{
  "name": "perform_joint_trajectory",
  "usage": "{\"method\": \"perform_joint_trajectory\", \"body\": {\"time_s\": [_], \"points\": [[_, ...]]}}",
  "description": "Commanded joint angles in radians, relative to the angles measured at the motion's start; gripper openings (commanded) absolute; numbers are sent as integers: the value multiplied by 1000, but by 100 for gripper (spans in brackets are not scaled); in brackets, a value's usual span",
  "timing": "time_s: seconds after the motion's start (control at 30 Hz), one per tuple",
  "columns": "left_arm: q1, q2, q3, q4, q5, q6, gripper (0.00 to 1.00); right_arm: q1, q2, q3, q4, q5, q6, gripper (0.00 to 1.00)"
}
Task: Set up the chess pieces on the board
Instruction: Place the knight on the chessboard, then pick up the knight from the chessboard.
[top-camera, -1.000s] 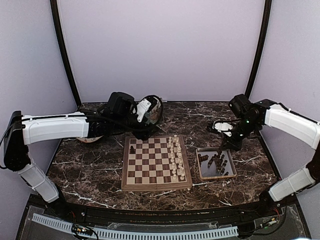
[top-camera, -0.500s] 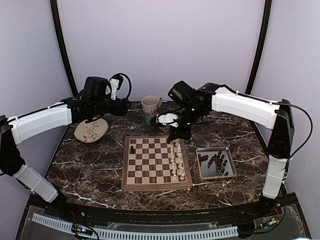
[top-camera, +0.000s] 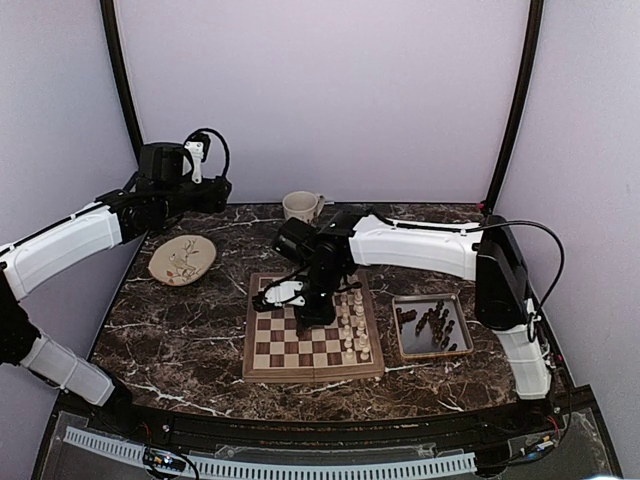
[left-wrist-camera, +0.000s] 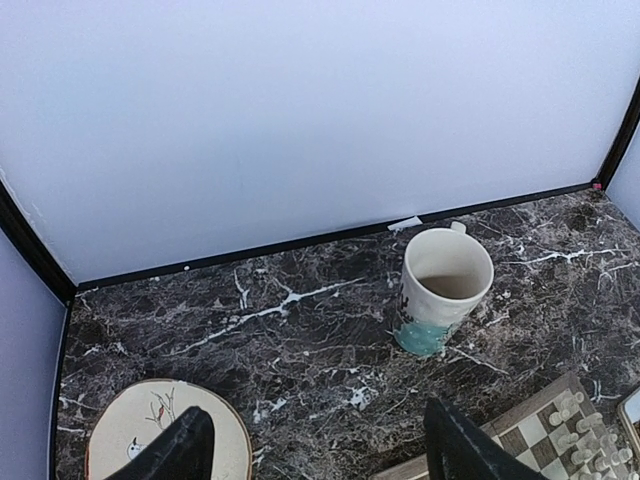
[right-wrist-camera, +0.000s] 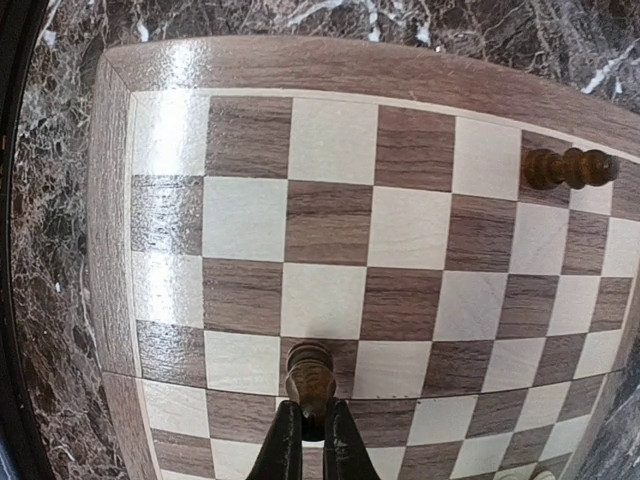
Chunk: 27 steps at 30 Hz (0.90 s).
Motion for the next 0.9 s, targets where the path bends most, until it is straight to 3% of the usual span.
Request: {"method": "perform_joint_trajectory", "body": {"time_s": [0.0,0.2,0.33,0.5,0.8,0.87], "points": [[4,-9,-14,14,20,-2,74,8,27,45,-13,-17,31,3],[4,9,3,-5,69,4,73,2,41,90,-48,-7,40,23],[4,34,40,-37,172,26,73,-43,-80,29,-51,-82,38,28],[-28,146,174,-195,407,55,61,-185,-338,-259,64,-170,45,29],[-243,317,329,-575,449,149,52,-601,-827,-850,442,-394,131,30],[-267,340,330,-631,452,153,52,-708,-901,-973,583,-449,170,36]]}}
